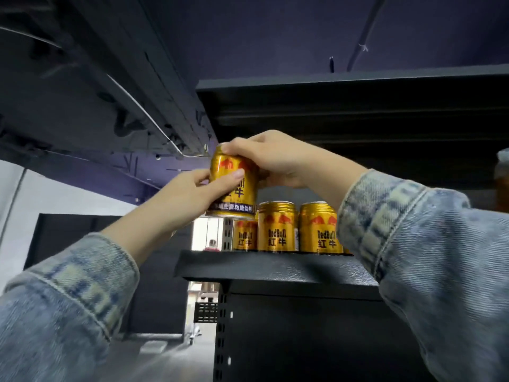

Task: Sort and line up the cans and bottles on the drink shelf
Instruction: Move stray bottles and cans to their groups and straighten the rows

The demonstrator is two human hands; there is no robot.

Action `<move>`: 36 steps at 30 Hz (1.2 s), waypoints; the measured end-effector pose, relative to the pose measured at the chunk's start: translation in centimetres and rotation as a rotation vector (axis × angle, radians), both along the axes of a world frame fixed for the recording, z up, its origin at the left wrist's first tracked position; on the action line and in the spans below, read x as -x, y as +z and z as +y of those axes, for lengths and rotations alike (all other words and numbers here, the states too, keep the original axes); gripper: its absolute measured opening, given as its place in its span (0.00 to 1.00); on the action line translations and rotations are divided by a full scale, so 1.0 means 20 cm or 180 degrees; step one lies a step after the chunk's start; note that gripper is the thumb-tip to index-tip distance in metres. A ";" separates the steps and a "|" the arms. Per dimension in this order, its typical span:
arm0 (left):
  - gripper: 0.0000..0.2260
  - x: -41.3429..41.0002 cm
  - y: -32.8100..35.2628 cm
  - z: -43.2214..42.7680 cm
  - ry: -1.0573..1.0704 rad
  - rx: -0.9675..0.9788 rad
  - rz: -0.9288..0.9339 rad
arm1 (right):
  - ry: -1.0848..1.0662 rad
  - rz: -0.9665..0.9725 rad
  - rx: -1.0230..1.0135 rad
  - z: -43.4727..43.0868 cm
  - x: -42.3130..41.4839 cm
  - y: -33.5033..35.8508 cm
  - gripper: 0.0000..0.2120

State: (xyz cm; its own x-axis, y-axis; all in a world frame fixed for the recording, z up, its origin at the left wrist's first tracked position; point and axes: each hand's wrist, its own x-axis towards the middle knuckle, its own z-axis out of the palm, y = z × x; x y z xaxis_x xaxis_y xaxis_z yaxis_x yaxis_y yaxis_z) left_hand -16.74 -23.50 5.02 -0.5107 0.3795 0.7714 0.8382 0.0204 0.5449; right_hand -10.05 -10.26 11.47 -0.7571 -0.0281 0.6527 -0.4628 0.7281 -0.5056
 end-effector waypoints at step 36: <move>0.30 0.39 -0.16 0.11 0.0419 0.1172 0.0367 | -0.1308 0.0440 -0.1793 0.19 0.17 -0.12 0.24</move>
